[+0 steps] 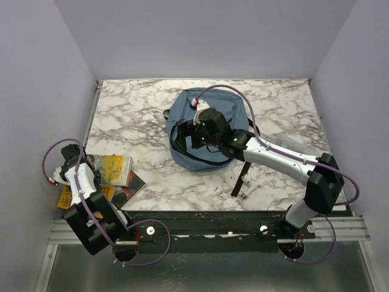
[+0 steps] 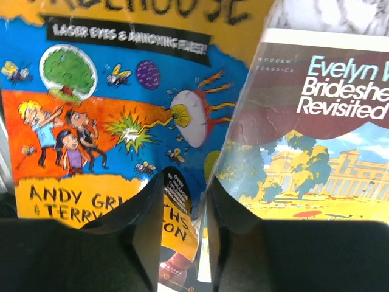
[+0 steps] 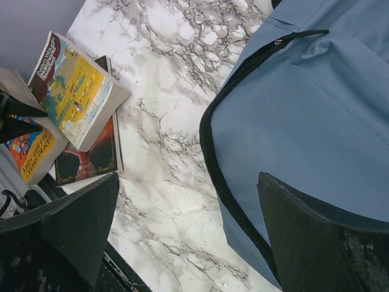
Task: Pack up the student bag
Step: Pick up the book at the corner of the board.
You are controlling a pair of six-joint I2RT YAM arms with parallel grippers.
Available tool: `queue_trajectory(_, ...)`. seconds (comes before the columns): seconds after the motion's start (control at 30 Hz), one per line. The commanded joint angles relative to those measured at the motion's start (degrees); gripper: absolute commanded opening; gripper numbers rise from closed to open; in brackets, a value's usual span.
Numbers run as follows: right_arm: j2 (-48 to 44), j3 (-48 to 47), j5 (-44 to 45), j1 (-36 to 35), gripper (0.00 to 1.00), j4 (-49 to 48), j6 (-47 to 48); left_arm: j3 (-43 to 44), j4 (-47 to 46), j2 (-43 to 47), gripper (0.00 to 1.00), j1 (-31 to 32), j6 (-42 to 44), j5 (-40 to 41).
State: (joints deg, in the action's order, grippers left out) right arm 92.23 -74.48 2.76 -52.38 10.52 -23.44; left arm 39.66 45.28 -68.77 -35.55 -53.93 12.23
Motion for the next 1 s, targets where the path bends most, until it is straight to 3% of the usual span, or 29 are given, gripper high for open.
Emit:
queue_trajectory(0.0, -0.38, 1.00, 1.85, 0.26, 1.00, -1.47, 1.07, -5.28, -3.66, 0.49, 0.19, 0.65, -4.71, -5.51)
queue_trajectory(0.1, 0.13, 0.96, 1.98, 0.25, 1.00, -1.50, 1.07, -5.57, -3.17, 3.04, 0.00, 1.68, -4.85, -7.16)
queue_trajectory(0.57, 3.54, -0.94, -2.09, 0.26, 1.00, 0.07, -1.33, 2.99, 12.04, 28.22, 0.00, 8.89, -8.38, -2.88)
queue_trajectory(0.8, 5.59, -2.37, -8.07, 0.28, 1.00, -0.44, -2.84, 15.73, 16.81, 30.53, 0.00, 18.98, -7.89, 1.52)
queue_trajectory(0.97, 4.91, -1.37, -13.65, 0.43, 1.00, -3.77, -4.46, 23.70, 14.52, 30.51, 0.00, 22.96, -3.36, -2.55)
